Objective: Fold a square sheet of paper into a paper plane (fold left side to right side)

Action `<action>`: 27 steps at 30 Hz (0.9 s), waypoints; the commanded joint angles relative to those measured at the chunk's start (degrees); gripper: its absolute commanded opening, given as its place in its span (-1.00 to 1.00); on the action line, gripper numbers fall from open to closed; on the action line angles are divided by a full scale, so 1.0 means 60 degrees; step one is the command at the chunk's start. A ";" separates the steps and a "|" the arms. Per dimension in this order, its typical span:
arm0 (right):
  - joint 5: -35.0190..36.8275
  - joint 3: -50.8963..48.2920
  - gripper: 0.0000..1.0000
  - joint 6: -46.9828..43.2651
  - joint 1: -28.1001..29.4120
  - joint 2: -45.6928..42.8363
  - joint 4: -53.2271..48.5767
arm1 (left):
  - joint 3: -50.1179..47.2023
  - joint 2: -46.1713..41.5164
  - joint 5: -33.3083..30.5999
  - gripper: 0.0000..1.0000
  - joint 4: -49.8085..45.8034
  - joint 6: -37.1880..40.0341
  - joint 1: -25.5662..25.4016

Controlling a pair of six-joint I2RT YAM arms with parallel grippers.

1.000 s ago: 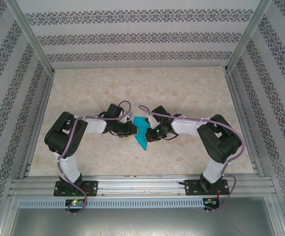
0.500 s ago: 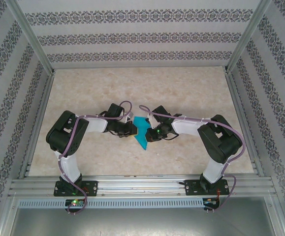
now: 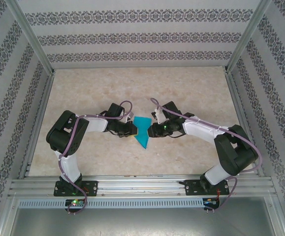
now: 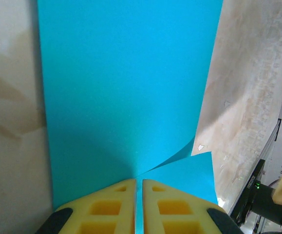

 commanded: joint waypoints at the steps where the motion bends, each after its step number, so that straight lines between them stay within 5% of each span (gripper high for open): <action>1: -0.1214 -0.0221 -0.72 0.0732 0.0177 -0.0019 0.0335 | 0.0045 0.0383 -0.0613 -0.74 -0.0494 0.0258 -0.0125; 27: -0.1198 -0.0176 -0.85 0.1480 0.0988 0.1753 0.0879 | 0.0086 0.0353 -0.0621 -0.74 -0.0524 0.0242 -0.0124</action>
